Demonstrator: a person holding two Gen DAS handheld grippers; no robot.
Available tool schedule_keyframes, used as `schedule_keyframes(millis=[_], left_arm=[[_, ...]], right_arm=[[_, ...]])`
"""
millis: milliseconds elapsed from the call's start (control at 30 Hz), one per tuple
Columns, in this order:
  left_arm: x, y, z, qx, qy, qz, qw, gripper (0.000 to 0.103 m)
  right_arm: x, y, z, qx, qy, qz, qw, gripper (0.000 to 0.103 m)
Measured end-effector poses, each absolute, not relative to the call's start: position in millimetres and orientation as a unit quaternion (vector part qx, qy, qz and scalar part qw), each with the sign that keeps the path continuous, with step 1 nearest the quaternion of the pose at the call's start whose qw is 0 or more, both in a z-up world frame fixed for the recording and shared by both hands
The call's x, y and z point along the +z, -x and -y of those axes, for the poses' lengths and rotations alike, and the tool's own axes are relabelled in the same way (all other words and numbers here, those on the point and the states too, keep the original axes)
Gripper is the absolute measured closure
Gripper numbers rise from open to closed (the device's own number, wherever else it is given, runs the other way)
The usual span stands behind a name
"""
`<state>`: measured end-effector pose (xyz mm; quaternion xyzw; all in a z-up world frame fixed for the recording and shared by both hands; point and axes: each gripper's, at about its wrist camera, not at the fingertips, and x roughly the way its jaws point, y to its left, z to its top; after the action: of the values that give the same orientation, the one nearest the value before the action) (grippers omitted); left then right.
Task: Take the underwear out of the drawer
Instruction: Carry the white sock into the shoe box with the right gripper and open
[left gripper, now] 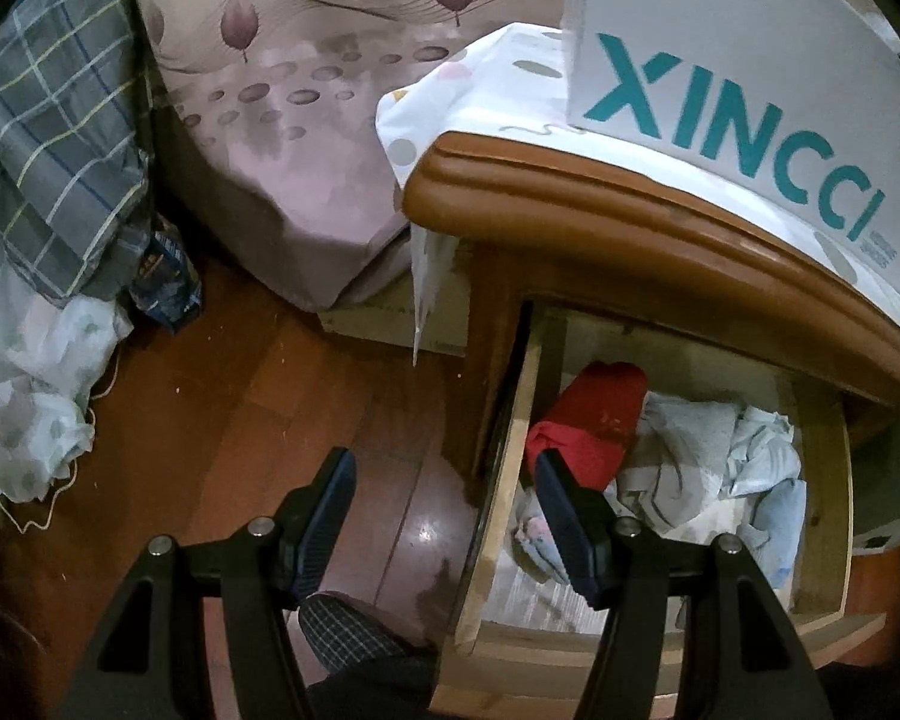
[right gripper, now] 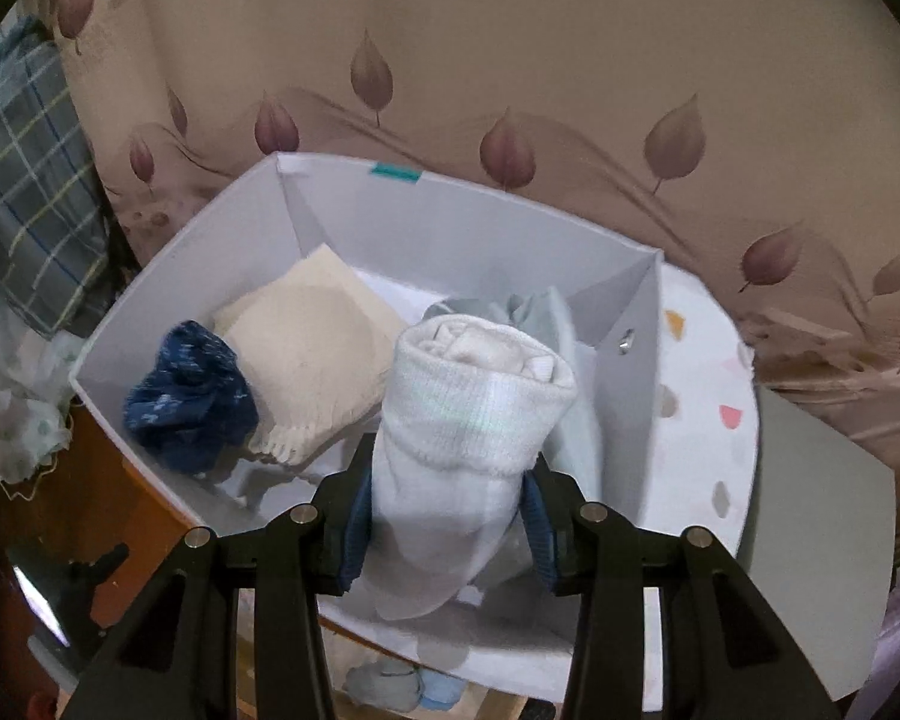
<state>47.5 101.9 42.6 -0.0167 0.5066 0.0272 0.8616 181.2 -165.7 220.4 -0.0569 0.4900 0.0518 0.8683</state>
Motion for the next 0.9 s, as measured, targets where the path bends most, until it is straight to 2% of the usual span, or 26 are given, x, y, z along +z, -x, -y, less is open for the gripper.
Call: schedule_keyframes(millis=[200,400,467,567,900], left_arm=[[38.4,-49.5,-104.7,0.024,0.030,-0.518,0.855,0.039],[33.5,-51.1,-97.1,0.013,0.023,-0.528,0.849,0.039],[31.4,-51.0,-93.2,0.007,0.019,-0.532,0.847,0.039],[30.5,-50.8,-88.2,0.006,0.007,-0.532,0.846,0.039],[26.6,-52.9,-84.5,0.000,0.007,-0.540,0.842,0.039]], right_arm=[[188.1,-196.8,164.3,0.051,0.048,-0.519,0.852,0.062],[182.4,-197.0,165.2,0.048,0.042,-0.525,0.849,0.055],[185.1,-194.9,164.4,0.047,0.040,-0.522,0.851,0.043],[193.6,-190.5,162.6,0.046,0.038,-0.512,0.857,0.038],[239.6,-114.0,158.9,0.076,0.065,-0.481,0.871,0.036]])
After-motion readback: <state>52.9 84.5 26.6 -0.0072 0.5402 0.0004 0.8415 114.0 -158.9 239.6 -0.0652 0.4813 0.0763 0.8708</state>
